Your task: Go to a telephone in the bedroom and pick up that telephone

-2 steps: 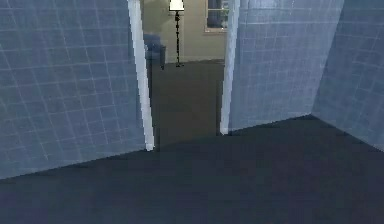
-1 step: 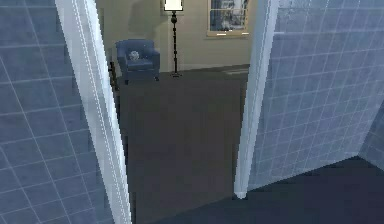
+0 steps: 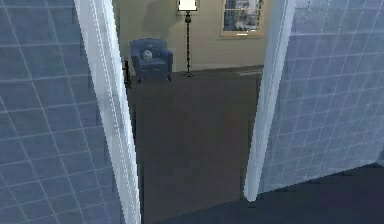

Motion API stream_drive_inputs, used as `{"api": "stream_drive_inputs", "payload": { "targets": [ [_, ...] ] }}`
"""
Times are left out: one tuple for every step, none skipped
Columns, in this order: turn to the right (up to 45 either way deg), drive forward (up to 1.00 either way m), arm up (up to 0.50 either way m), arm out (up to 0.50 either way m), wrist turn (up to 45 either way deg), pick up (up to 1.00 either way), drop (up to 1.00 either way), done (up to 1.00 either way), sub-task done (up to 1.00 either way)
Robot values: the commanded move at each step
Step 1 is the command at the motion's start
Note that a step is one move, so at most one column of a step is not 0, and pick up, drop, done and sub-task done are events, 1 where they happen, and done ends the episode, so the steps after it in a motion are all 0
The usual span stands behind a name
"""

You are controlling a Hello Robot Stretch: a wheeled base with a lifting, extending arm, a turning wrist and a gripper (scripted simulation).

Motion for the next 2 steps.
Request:
{"api": "stream_drive_inputs", "payload": {
  "targets": [
    [0.0, 0.95, 0.0, 0.0, 0.0, 0.0, 0.0, 0.0, 0.0],
    [-3.0, 0.0, 0.0, 0.0, 0.0, 0.0, 0.0, 0.0, 0.0]
  ]
}}
